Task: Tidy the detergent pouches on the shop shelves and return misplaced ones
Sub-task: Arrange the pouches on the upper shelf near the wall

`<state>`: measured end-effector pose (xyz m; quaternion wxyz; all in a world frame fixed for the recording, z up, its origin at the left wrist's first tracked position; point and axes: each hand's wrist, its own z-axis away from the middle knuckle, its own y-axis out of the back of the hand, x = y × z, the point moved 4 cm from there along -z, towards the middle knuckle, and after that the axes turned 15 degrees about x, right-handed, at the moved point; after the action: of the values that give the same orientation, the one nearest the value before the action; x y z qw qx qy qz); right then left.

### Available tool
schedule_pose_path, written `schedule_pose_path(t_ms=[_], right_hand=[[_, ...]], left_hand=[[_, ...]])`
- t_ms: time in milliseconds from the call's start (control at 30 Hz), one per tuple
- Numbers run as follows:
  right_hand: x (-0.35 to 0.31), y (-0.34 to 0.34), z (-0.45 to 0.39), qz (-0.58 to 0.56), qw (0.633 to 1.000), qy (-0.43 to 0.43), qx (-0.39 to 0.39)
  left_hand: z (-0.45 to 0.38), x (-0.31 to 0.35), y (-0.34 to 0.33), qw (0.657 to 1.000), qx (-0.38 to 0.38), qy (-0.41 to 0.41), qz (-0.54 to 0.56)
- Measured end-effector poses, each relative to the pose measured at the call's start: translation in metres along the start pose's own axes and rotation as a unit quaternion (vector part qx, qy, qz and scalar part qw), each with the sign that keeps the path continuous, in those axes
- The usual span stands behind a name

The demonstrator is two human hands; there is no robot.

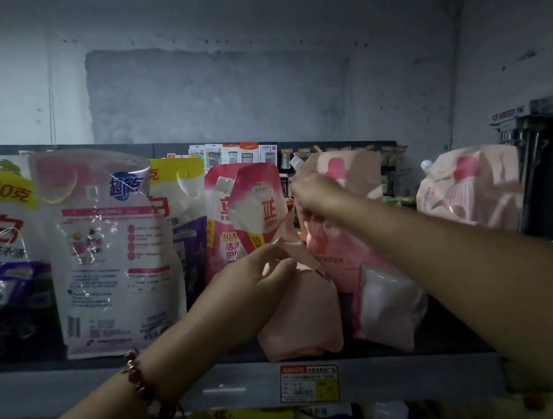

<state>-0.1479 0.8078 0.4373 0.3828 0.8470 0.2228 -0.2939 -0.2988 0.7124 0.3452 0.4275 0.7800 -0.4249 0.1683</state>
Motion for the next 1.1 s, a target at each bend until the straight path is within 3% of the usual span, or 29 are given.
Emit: schedule_pose_path(t_ms=[67, 133, 233, 300, 367, 533, 800, 1100], right_hand=[[-0.015, 0.029, -0.014, -0.094, 0.994, -0.015, 0.047], [-0.027, 0.046, -0.019, -0.120, 0.992, -0.026, 0.033], [-0.026, 0.029, -0.002, 0.032, 0.995, -0.026, -0.088], [-0.011, 0.002, 0.012, 0.149, 0.975, -0.040, -0.160], [0.004, -0.025, 0.017, 0.180, 0.964, -0.061, -0.187], [0.006, -0.036, 0.010, 0.155, 0.980, -0.004, -0.126], [0.008, -0.011, 0.021, -0.001, 0.989, -0.055, -0.138], [-0.020, 0.030, 0.028, -0.151, 0.985, -0.046, -0.073]], left_hand=[[-0.001, 0.002, 0.001, 1.000, 0.014, -0.003, 0.001], [0.001, 0.006, 0.002, 1.000, 0.018, -0.007, -0.007], [0.006, 0.012, -0.001, 0.999, 0.023, -0.016, -0.032], [0.011, 0.016, -0.002, 0.998, 0.028, -0.022, -0.049], [0.012, 0.015, -0.003, 0.998, 0.031, -0.026, -0.057], [0.015, 0.005, -0.002, 0.998, 0.038, -0.015, -0.042], [0.024, 0.008, 0.000, 0.996, 0.047, -0.061, -0.035], [0.033, 0.023, 0.010, 0.993, 0.066, -0.086, -0.044]])
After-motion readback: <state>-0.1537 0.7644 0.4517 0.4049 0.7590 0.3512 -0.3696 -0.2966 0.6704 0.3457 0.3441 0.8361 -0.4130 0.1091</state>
